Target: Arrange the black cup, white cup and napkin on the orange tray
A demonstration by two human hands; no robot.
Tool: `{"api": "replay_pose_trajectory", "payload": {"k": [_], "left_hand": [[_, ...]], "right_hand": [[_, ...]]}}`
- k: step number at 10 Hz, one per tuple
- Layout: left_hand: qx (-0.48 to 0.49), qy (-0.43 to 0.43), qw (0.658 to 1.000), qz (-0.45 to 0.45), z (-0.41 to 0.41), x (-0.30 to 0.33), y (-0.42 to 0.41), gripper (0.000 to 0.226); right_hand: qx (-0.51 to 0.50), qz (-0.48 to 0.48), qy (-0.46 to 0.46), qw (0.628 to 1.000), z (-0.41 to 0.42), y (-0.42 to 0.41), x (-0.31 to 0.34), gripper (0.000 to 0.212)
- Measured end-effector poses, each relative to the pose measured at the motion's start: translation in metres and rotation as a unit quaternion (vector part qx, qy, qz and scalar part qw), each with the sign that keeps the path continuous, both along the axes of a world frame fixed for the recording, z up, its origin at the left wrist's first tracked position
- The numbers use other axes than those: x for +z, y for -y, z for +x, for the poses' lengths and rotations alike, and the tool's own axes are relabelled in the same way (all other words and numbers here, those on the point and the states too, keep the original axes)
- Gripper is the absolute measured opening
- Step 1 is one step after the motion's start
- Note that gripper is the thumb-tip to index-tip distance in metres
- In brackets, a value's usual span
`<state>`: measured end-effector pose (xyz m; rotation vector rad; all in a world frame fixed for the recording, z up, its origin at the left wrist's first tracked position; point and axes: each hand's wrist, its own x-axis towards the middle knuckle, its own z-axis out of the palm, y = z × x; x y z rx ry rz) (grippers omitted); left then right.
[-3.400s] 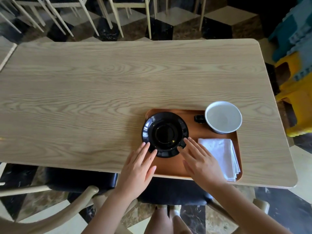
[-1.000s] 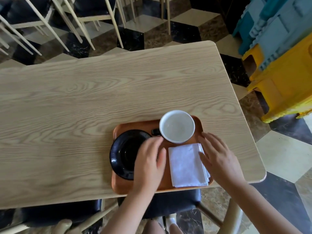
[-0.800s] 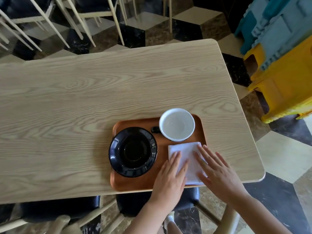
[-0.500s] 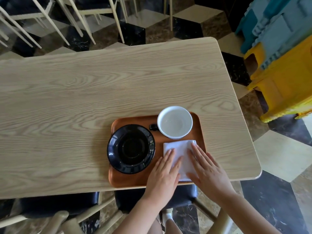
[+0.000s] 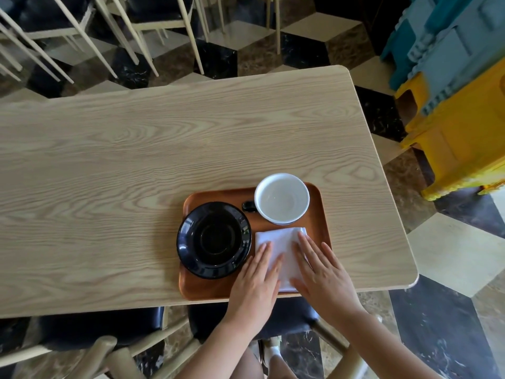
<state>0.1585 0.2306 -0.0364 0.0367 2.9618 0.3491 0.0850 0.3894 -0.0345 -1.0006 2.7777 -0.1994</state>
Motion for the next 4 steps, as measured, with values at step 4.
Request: {"api": "replay_pose_trajectory", "payload": {"k": [4], "left_hand": [[-0.012, 0.083, 0.995, 0.056, -0.016, 0.054, 0.006, 0.052]], "right_hand": [[-0.012, 0.019, -0.031, 0.999, -0.008, 0.012, 0.032, 0.062]]}}
